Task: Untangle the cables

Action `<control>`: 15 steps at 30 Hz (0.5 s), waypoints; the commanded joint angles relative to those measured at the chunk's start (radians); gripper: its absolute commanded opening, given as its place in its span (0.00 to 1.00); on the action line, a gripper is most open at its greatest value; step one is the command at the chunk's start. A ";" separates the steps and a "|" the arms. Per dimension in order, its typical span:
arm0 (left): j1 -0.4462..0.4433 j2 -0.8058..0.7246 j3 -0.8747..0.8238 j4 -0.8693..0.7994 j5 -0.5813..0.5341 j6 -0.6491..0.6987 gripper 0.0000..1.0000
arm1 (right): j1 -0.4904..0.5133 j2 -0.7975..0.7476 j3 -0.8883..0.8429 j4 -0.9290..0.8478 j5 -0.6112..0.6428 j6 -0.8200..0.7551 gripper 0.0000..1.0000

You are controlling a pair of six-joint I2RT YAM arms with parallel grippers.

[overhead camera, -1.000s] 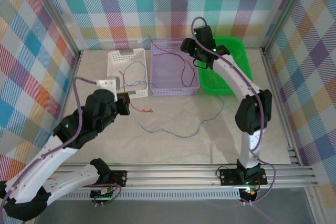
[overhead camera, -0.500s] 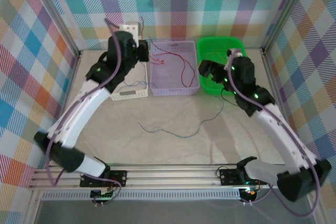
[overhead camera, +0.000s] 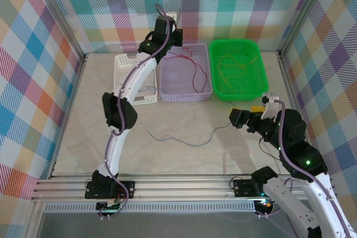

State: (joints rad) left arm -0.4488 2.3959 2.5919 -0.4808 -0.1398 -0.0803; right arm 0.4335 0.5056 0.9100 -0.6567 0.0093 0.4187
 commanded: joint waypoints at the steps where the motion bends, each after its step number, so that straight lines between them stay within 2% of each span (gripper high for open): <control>1: 0.007 0.086 0.110 0.004 -0.015 0.025 0.00 | 0.005 -0.062 -0.027 -0.076 -0.045 -0.057 1.00; 4: 0.008 0.151 0.112 0.064 -0.045 0.036 0.00 | 0.005 -0.089 -0.046 -0.105 -0.060 -0.070 1.00; 8: -0.002 0.234 0.111 0.097 -0.030 0.034 0.00 | 0.005 -0.107 -0.079 -0.108 -0.101 -0.075 1.00; 15: -0.037 0.317 0.104 0.044 -0.030 0.033 0.00 | 0.006 -0.106 -0.093 -0.095 -0.144 -0.083 1.00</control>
State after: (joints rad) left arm -0.4644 2.7083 2.6747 -0.4225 -0.1619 -0.0589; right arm 0.4335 0.4084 0.8188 -0.7567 -0.0956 0.3576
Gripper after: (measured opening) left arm 0.042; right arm 0.996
